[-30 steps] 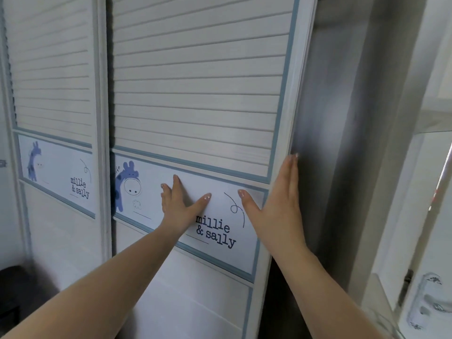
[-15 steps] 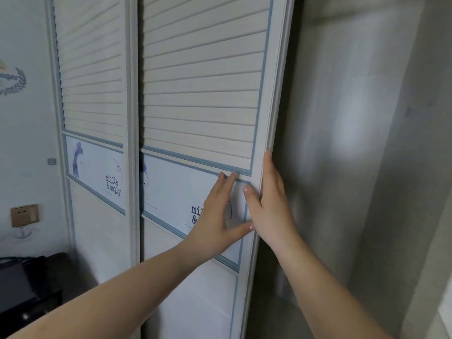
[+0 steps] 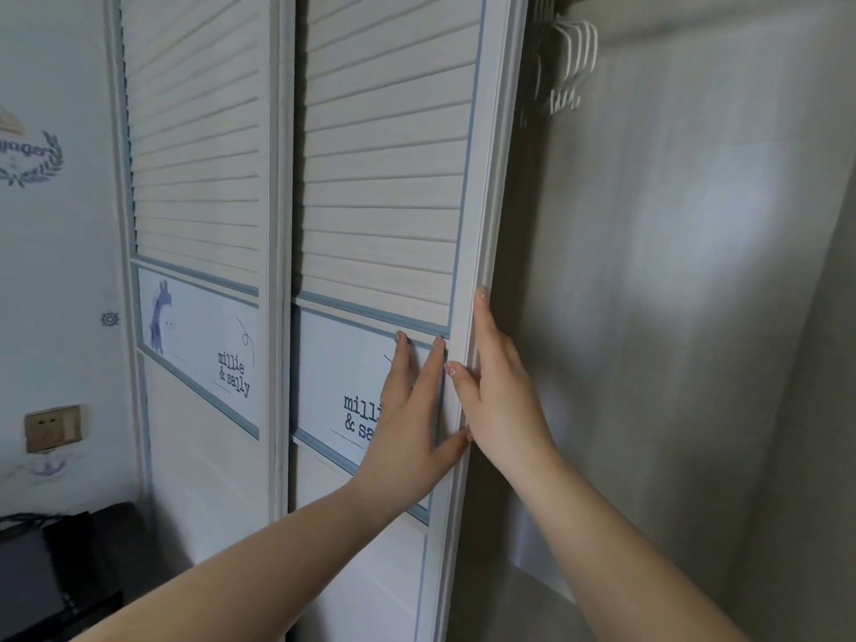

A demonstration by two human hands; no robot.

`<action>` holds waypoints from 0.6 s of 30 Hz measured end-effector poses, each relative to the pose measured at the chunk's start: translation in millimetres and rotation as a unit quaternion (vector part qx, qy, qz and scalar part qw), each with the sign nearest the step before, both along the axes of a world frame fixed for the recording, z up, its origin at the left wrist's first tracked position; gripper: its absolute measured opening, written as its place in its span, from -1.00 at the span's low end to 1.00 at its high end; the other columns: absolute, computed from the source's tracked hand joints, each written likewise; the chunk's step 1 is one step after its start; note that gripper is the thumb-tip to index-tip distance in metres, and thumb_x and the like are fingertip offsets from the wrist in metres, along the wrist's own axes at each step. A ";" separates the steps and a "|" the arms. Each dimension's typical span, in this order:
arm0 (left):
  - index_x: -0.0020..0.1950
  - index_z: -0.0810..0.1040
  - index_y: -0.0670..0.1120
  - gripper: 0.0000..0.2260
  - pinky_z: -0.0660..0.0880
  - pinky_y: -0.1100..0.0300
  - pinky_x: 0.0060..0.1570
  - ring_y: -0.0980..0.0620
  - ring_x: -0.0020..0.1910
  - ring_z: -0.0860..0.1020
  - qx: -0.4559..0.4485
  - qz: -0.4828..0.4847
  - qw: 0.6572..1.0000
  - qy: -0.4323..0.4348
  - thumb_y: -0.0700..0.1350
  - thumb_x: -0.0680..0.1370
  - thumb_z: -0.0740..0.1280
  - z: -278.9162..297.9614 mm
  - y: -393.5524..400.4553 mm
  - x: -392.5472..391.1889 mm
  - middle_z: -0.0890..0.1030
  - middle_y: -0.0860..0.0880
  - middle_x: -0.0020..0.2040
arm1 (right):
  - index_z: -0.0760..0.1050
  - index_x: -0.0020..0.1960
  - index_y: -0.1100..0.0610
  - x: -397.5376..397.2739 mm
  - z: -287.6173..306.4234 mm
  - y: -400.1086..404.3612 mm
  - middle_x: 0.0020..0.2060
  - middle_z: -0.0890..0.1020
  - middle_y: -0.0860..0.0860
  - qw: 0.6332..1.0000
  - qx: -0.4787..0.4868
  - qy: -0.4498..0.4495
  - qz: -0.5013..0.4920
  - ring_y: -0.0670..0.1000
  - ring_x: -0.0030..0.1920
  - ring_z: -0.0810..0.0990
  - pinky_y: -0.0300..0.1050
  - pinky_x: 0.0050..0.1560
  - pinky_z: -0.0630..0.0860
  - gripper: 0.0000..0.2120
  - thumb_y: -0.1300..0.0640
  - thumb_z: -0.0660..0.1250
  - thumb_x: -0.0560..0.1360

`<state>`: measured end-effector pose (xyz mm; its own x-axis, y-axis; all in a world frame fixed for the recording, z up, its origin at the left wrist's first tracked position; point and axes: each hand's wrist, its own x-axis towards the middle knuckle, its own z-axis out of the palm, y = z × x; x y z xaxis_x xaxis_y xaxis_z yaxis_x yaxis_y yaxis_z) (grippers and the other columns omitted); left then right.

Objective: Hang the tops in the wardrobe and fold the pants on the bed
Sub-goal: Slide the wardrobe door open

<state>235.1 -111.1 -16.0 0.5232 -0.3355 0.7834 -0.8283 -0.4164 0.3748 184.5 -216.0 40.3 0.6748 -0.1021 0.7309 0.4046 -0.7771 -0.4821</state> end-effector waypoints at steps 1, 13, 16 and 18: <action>0.40 -0.35 0.41 -0.09 -0.17 0.30 0.35 0.24 0.46 -0.29 -0.003 0.001 1.000 -0.002 0.13 0.48 0.39 -0.9 4.5 7.8 -0.50 0.30 0.40 | -0.36 0.24 -0.58 7.8 -0.7 3.7 0.43 0.23 -0.17 1.000 0.002 0.000 -0.002 -0.11 0.33 0.38 -0.32 0.16 0.32 -0.18 0.09 0.20 0.60; 0.52 -0.18 0.24 -0.14 -0.08 0.04 0.46 0.00 0.54 -0.22 0.037 0.110 0.991 -0.061 0.22 0.45 0.37 1.8 61.0 81.5 -0.22 -0.01 0.57 | -0.26 0.33 -0.55 86.9 -6.3 51.5 0.28 0.32 -0.17 1.000 0.022 -0.016 0.008 -0.59 -0.02 0.31 -0.60 -0.11 0.31 -0.23 0.07 0.22 0.59; 0.54 -0.17 0.18 -0.09 -0.02 -0.10 0.47 -0.04 0.55 -0.20 0.024 0.146 0.987 -0.056 0.27 0.41 0.38 4.0 71.5 92.2 -0.14 -0.09 0.58 | -0.20 0.43 -0.44 100.4 -6.0 62.2 0.35 0.31 -0.14 1.000 0.021 -0.014 0.017 -0.37 -0.05 0.36 -0.37 0.03 0.34 -0.28 0.04 0.21 0.59; 0.53 -0.24 0.16 -0.03 0.01 -0.09 0.47 -0.05 0.55 -0.19 0.012 0.153 0.987 -0.055 0.30 0.39 0.39 5.6 80.3 98.3 -0.13 -0.13 0.57 | -0.19 0.44 -0.42 109.0 -6.5 66.5 0.33 0.32 -0.13 0.999 0.017 -0.018 0.023 -0.34 -0.07 0.40 -0.30 0.04 0.40 -0.29 0.04 0.21 0.59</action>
